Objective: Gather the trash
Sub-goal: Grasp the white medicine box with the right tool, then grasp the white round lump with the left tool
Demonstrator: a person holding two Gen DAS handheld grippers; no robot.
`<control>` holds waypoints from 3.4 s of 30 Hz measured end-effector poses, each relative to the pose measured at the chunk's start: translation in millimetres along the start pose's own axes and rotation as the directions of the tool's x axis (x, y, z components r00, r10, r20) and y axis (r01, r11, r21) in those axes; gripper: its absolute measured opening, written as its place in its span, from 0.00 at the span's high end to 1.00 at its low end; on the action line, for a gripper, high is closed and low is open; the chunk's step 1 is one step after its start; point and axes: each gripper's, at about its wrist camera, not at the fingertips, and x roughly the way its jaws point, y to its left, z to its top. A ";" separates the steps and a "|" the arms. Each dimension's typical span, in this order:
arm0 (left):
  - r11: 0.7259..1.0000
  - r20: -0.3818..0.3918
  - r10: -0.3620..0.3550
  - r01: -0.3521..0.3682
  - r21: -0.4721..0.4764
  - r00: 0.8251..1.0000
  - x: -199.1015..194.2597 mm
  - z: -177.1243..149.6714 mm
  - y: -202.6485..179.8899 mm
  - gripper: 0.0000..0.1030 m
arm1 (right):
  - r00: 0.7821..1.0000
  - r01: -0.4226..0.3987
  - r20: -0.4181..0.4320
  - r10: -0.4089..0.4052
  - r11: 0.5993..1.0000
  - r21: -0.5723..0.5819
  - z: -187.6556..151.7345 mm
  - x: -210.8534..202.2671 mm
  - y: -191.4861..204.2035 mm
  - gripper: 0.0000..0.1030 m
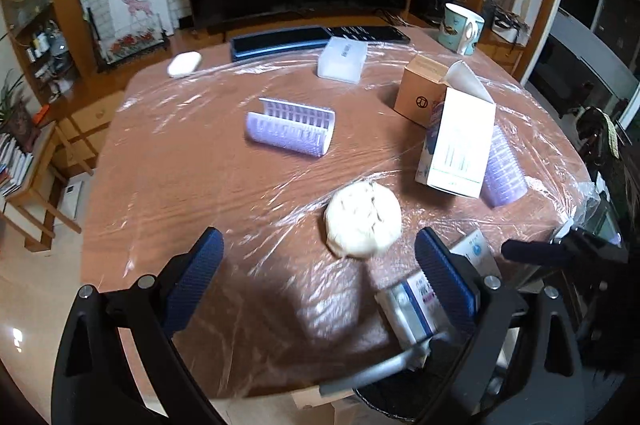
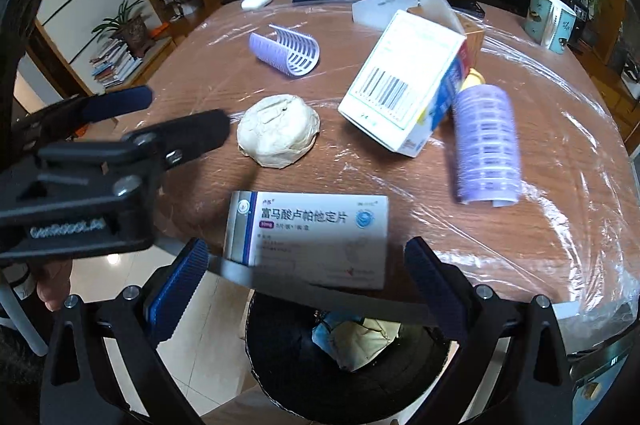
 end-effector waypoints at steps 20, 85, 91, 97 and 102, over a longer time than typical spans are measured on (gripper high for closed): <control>0.979 -0.088 -0.045 0.062 0.192 0.995 47.9 8.6 -19.7 0.10 | 0.998 0.056 -0.041 -0.054 0.998 0.039 16.9 21.3 7.1 0.17; 0.991 -0.075 -0.038 0.047 0.125 0.996 49.4 9.8 9.9 0.49 | 0.996 0.081 -0.043 -0.079 0.995 0.059 38.0 11.4 -28.7 0.06; 0.994 -0.045 -0.050 0.054 0.096 0.998 34.4 7.5 8.1 0.49 | 0.999 0.048 -0.014 -0.047 0.997 0.068 36.7 -1.0 -29.9 0.06; 0.997 -0.030 -0.050 0.052 0.058 0.998 23.6 0.4 4.0 0.49 | 1.000 0.011 0.001 -0.011 0.996 0.085 29.1 -11.4 -38.7 0.06; 0.998 -0.027 -0.047 0.048 0.035 0.998 17.2 -5.4 -0.4 0.49 | 1.000 -0.001 0.018 -0.001 0.995 0.095 24.2 -22.0 -48.8 0.06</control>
